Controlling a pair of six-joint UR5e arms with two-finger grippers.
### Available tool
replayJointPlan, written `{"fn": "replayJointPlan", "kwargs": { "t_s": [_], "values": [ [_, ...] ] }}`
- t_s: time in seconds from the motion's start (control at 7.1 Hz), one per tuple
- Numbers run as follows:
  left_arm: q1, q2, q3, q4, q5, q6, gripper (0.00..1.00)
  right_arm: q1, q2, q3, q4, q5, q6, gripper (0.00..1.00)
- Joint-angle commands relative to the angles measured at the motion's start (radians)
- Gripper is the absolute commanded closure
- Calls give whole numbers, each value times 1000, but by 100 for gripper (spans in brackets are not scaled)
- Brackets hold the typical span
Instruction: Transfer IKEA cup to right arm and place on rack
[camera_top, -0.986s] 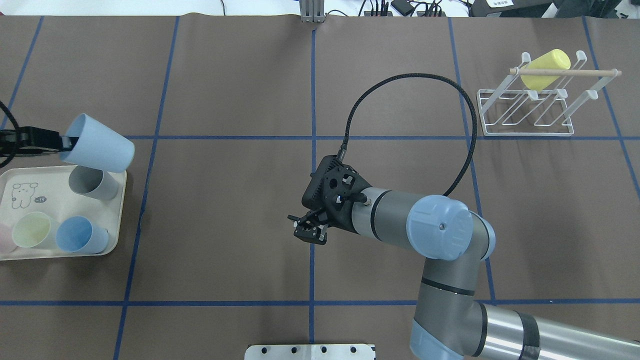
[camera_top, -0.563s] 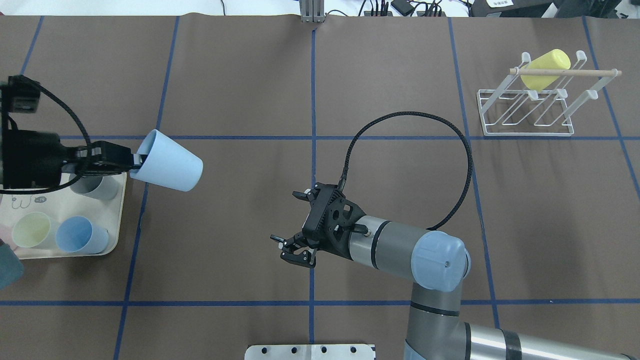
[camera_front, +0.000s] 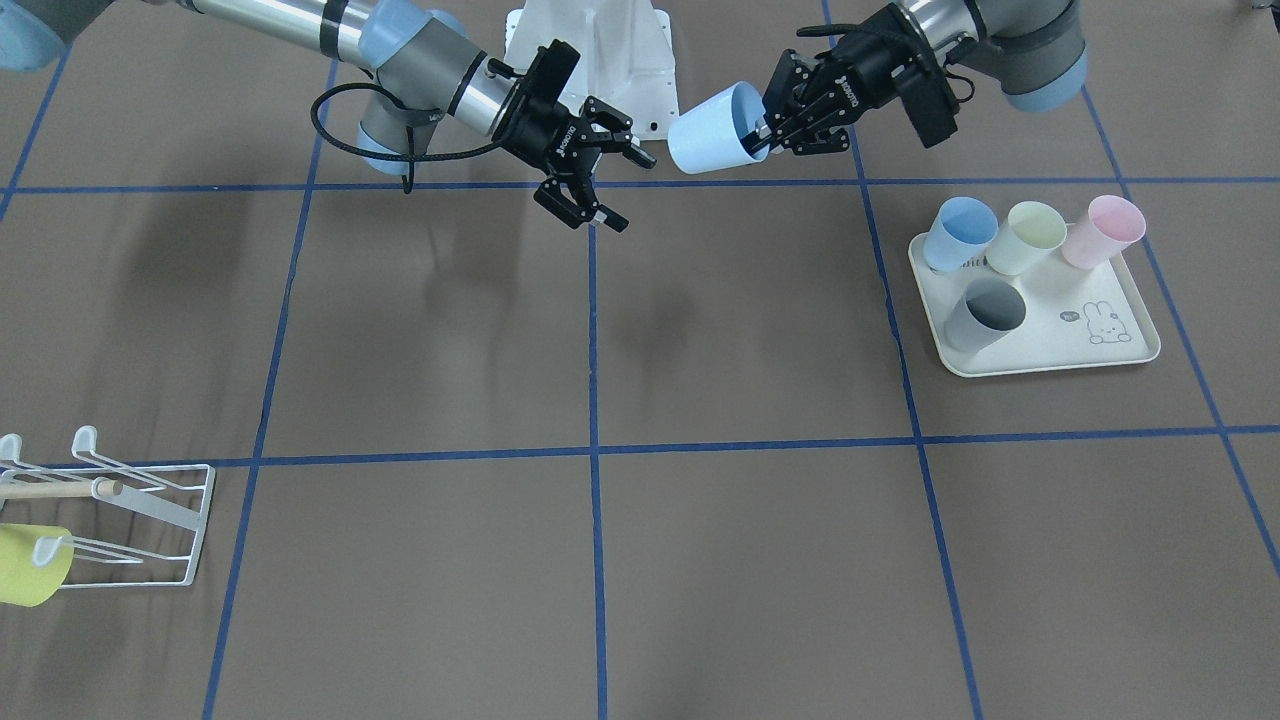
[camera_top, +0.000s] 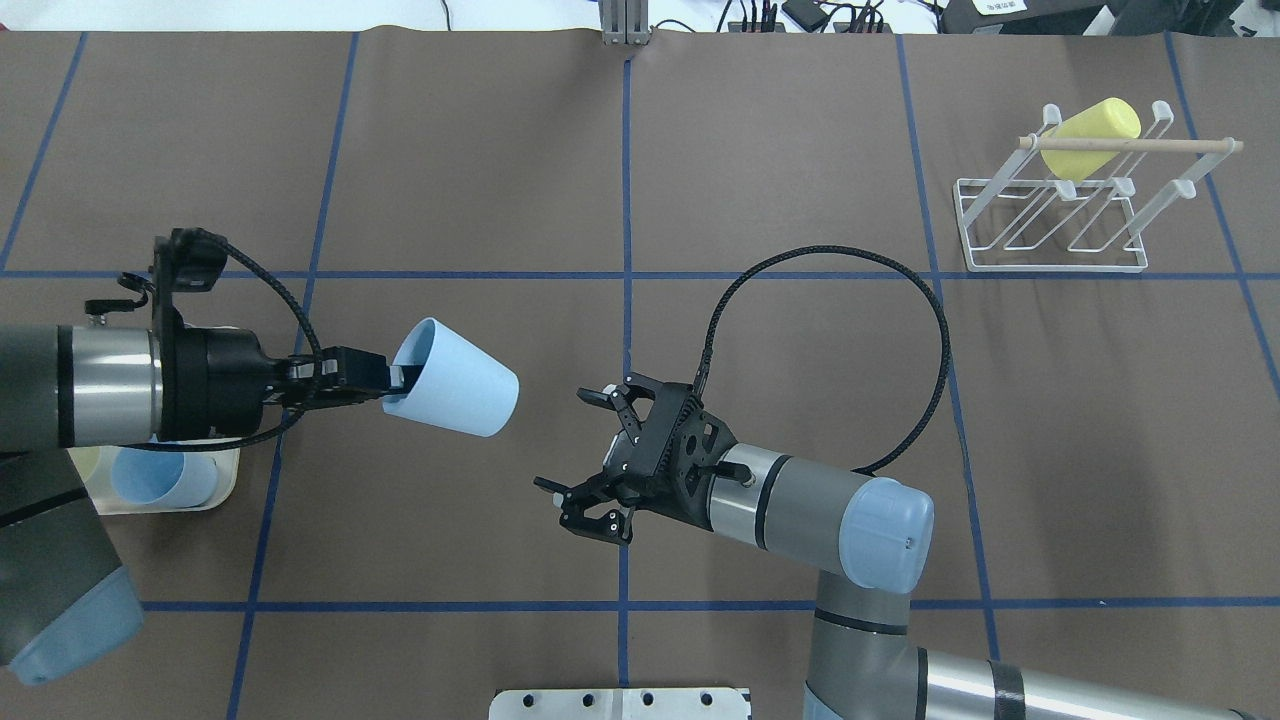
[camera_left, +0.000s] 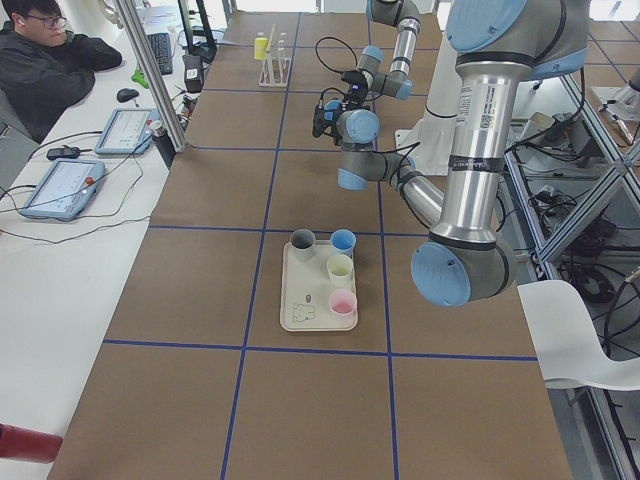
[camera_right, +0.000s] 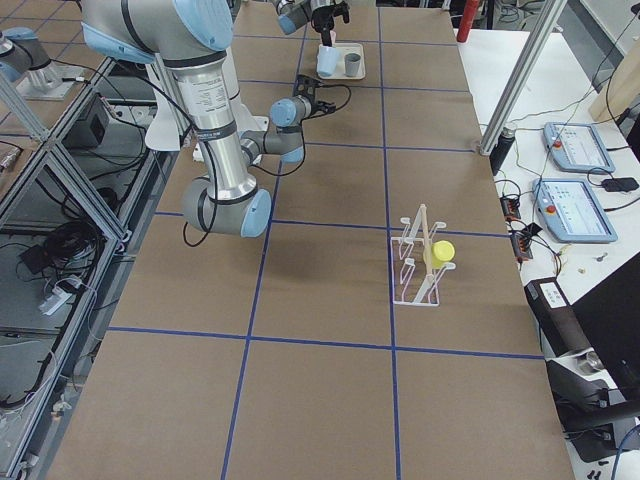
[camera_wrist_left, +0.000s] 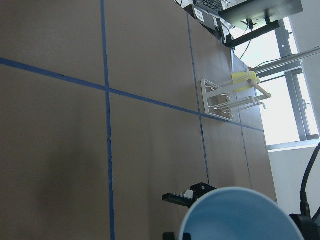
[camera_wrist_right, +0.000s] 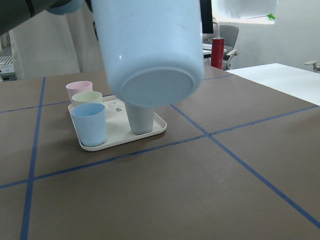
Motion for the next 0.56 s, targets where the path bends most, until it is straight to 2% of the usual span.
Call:
{"fn": "replayJointPlan", "kwargs": {
  "t_s": [0.0,0.42],
  "values": [
    [37,-52,55,1,40,1,100,-2,3,0,3,0,0,1],
    [76,-75,104,1,72,3,100,-2,3,2,3,0,0,1]
  ]
}}
